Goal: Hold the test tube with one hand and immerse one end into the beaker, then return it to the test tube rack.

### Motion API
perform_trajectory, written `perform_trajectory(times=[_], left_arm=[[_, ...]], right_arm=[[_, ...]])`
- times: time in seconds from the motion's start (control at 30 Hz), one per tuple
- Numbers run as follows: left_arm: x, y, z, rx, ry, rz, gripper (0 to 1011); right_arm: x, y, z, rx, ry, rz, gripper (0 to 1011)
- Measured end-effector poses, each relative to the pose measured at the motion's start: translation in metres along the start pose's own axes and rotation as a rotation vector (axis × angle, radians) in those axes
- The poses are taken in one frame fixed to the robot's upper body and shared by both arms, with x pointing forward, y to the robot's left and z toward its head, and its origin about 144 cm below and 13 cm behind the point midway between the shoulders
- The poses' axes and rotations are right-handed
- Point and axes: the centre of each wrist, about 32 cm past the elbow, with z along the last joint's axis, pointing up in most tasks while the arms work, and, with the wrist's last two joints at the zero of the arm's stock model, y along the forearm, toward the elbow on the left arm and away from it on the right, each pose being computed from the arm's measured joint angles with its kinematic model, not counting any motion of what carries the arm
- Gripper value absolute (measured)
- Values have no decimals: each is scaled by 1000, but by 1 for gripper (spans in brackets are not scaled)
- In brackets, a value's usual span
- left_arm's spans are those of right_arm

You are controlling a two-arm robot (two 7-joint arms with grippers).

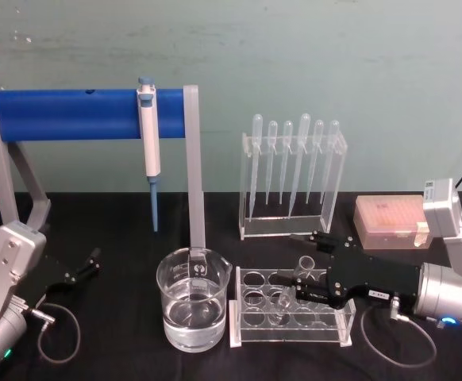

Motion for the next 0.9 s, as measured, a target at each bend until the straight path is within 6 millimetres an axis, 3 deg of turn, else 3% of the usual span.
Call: perform_trajectory(times=[0.17,0.4,0.9], left_arm=[[0,0,0,0,0,0,1000],[0,0,0,0,0,0,1000],[0,0,0,0,0,0,1000]], right_arm=[[0,0,0,0,0,0,837],[-4,-1,10,29,-42,-16,1002],[-17,-11,26,225,-134,-166,1002]])
